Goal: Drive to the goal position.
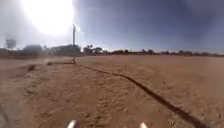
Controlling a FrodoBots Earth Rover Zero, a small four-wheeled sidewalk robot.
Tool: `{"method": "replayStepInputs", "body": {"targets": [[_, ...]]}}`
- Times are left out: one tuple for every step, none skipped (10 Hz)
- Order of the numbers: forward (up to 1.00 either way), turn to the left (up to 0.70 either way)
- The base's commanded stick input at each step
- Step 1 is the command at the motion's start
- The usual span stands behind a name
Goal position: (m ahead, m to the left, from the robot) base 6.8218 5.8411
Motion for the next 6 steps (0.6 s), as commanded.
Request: {"method": "replayStepInputs", "body": {"targets": [[0.7,0.0],[0.7,0.0],[0.7,0.0],[0.7,0.0],[0.7,0.0],[0.7,0.0]]}}
